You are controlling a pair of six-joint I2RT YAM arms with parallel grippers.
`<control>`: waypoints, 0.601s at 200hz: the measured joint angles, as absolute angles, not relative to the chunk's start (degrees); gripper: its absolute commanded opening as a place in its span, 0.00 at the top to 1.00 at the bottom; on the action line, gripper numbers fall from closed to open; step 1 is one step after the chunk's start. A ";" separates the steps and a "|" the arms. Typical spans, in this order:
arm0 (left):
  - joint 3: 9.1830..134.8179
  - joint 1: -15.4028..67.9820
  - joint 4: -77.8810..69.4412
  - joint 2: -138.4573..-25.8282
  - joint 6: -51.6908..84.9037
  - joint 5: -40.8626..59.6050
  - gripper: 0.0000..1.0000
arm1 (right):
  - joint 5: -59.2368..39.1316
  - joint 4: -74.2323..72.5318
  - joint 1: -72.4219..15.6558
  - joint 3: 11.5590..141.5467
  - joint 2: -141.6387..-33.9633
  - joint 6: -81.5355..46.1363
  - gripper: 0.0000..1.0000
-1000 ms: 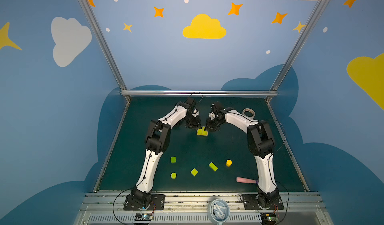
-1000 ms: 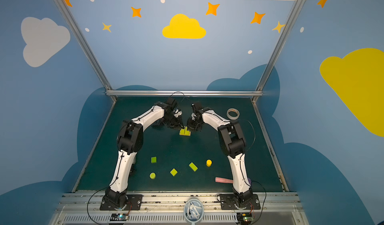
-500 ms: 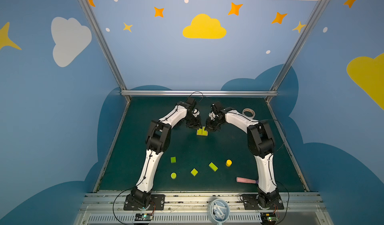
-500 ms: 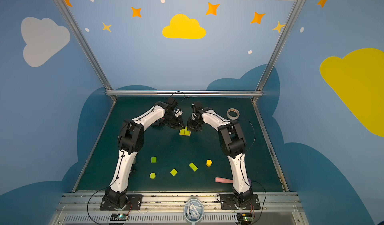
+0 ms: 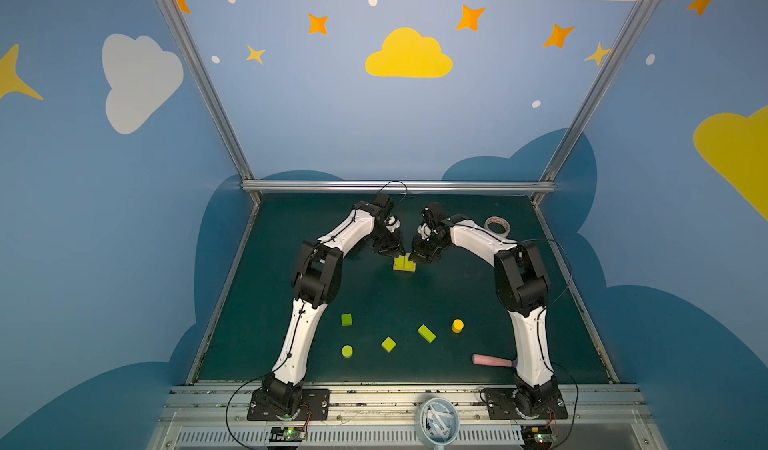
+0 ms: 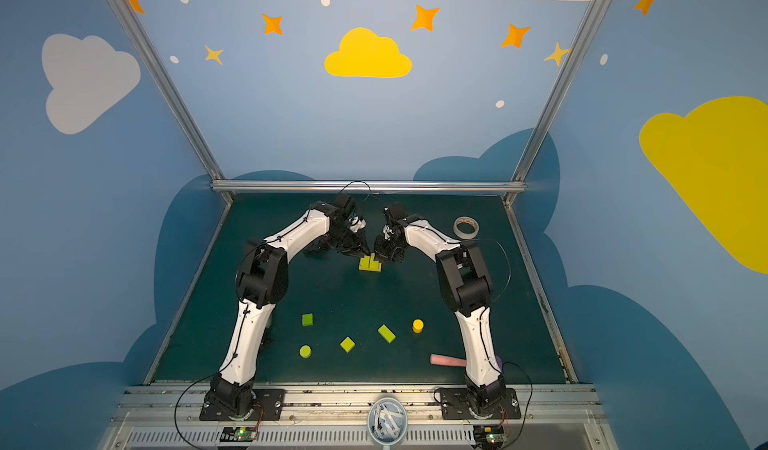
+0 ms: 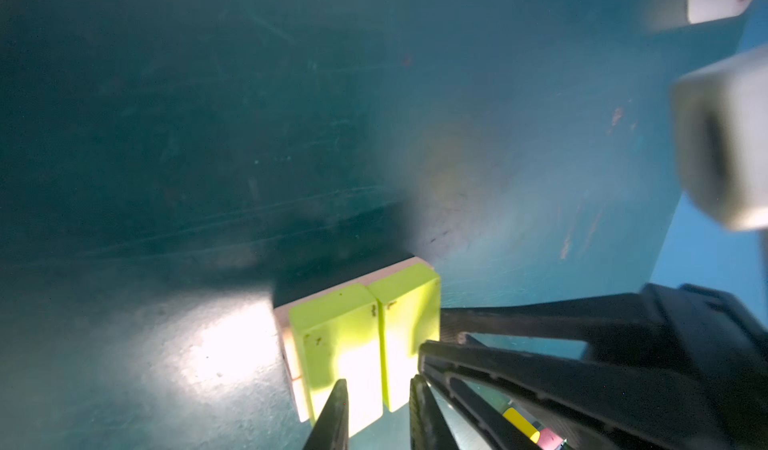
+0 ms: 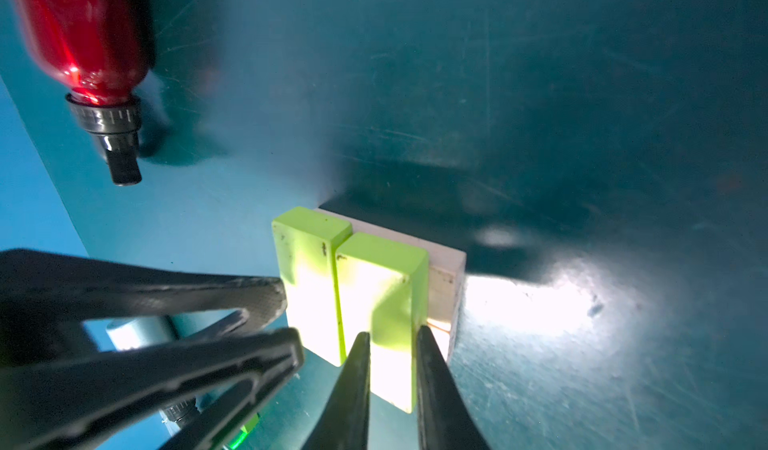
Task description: Build the wood block tower
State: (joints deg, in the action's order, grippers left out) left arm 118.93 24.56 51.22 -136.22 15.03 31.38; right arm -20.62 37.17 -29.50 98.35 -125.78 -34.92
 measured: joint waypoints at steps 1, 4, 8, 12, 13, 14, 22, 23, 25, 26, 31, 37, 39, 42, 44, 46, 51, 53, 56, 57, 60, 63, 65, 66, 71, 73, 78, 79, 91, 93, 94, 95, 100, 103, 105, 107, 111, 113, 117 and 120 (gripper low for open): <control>118.98 24.56 51.24 -136.22 15.03 31.38 0.72 | -20.62 37.15 -29.52 98.35 -125.78 -34.92 0.79; 119.13 24.56 51.24 -136.22 15.03 31.38 0.72 | -20.62 37.15 -29.52 98.35 -125.78 -34.94 0.79; 119.28 24.56 51.27 -136.22 15.03 31.38 0.72 | -20.62 37.12 -29.50 98.35 -125.78 -34.94 0.78; 119.46 24.56 51.29 -136.22 15.00 31.35 0.71 | -20.62 37.12 -29.50 98.35 -125.78 -34.96 0.78; 119.52 24.56 51.31 -136.22 15.00 31.33 0.71 | -20.62 37.12 -29.50 98.35 -125.78 -34.96 0.78; 119.57 24.56 51.33 -136.22 15.00 31.33 0.71 | -20.62 37.12 -29.50 98.35 -125.78 -34.96 0.78; 120.07 24.58 51.68 -136.22 14.98 31.18 0.71 | -20.62 37.10 -29.50 98.35 -125.78 -35.00 0.77; 120.11 24.58 51.70 -136.22 14.98 31.16 0.71 | -20.62 37.10 -29.50 98.35 -125.78 -35.00 0.77; 120.25 24.60 51.83 -136.22 14.96 31.05 0.70 | -20.62 37.10 -29.50 98.35 -125.78 -34.98 0.77; 120.36 24.62 51.94 -136.22 14.96 30.96 0.70 | -20.62 37.10 -29.52 98.35 -125.78 -35.03 0.77; 120.79 24.62 52.38 -136.22 14.94 30.74 0.70 | -20.62 37.10 -29.50 98.35 -125.78 -35.05 0.76; 121.38 24.62 52.99 -136.22 14.81 30.39 0.70 | -20.62 37.08 -29.50 98.35 -125.78 -35.11 0.76; 121.58 24.62 53.15 -136.22 14.81 30.26 0.69 | -20.62 37.10 -29.50 98.35 -125.78 -35.14 0.76; 121.86 24.62 53.41 -136.22 14.74 30.11 0.69 | -20.62 37.10 -29.50 98.35 -125.78 -35.14 0.75; 122.06 24.62 53.58 -136.22 14.74 29.95 0.69 | -20.62 37.10 -29.50 98.35 -125.78 -35.14 0.75; 122.23 24.62 53.74 -136.22 14.72 29.78 0.69 | -20.60 37.10 -29.50 98.35 -125.78 -35.14 0.75; 122.67 24.62 54.06 -136.22 14.61 29.41 0.69 | -20.62 37.10 -29.50 98.35 -125.78 -35.14 0.74; 122.83 24.60 54.22 -136.22 14.59 29.21 0.69 | -20.60 37.10 -29.50 98.35 -125.78 -35.16 0.74; 123.00 24.60 54.30 -136.22 14.57 29.04 0.68 | -20.60 37.08 -29.50 98.35 -125.78 -35.14 0.74; 123.07 24.60 54.39 -136.22 14.57 28.91 0.68 | -20.62 37.10 -29.50 98.35 -125.78 -35.14 0.75; 123.20 24.60 54.52 -136.22 14.55 28.75 0.68 | -20.60 37.10 -29.50 98.35 -125.78 -35.16 0.74; 123.24 24.58 54.63 -136.22 14.55 28.53 0.67 | -20.60 37.10 -29.50 98.35 -125.78 -35.16 0.74; 123.26 24.58 54.70 -136.22 14.50 28.42 0.67 | -20.60 37.10 -29.50 98.35 -125.78 -35.14 0.74; 123.26 24.56 54.72 -136.22 14.50 28.38 0.67 | -20.60 37.10 -29.50 98.35 -125.78 -35.16 0.74; 123.26 24.53 54.94 -136.22 14.48 28.10 0.67 | -20.60 37.10 -29.50 98.35 -125.78 -35.16 0.74; 123.22 24.51 55.02 -136.22 14.41 28.01 0.67 | -20.60 37.10 -29.50 98.35 -125.78 -35.16 0.74; 123.07 24.49 55.22 -136.22 14.35 27.77 0.66 | -20.60 37.10 -29.50 98.35 -125.78 -35.14 0.74; 123.07 24.49 55.27 -136.22 14.35 27.75 0.66 | -20.60 37.08 -29.50 98.35 -125.78 -35.14 0.74; 122.63 24.40 55.68 -136.22 14.33 27.57 0.66 | -20.60 37.10 -29.50 98.35 -125.78 -35.16 0.74; 122.58 24.40 55.75 -136.22 14.31 27.57 0.66 | -20.60 37.08 -29.50 98.35 -125.78 -35.16 0.74; 122.56 24.40 55.75 -136.22 14.31 27.55 0.66 | -20.60 37.08 -29.50 98.35 -125.78 -35.16 0.74; 122.52 24.40 55.75 -136.22 14.35 27.55 0.66 | -20.62 37.10 -29.50 98.35 -125.78 -35.16 0.74; 122.39 24.38 55.81 -136.22 14.33 27.57 0.66 | -20.60 37.10 -29.50 98.35 -125.78 -35.16 0.74; 122.32 24.38 55.83 -136.22 14.35 27.57 0.66 | -20.60 37.10 -29.50 98.35 -125.78 -35.16 0.74; 122.30 24.38 55.86 -136.22 14.33 27.57 0.66 | -20.60 37.08 -29.50 98.35 -125.78 -35.16 0.74; 122.26 24.38 55.88 -136.27 14.35 27.57 0.66 | -20.60 37.10 -29.50 98.35 -125.78 -35.14 0.74; 122.23 24.38 55.92 -136.29 14.37 27.57 0.66 | -20.60 37.08 -29.50 98.35 -125.78 -35.16 0.74; 122.23 24.38 55.96 -136.31 14.35 27.59 0.66 | -20.60 37.08 -29.50 98.35 -125.78 -35.16 0.74; 122.21 24.38 55.96 -136.35 14.35 27.59 0.66 | -20.60 37.10 -29.50 98.35 -125.78 -35.16 0.75; 122.21 24.38 55.96 -136.42 14.37 27.59 0.66 | -20.60 37.10 -29.50 98.35 -125.78 -35.16 0.75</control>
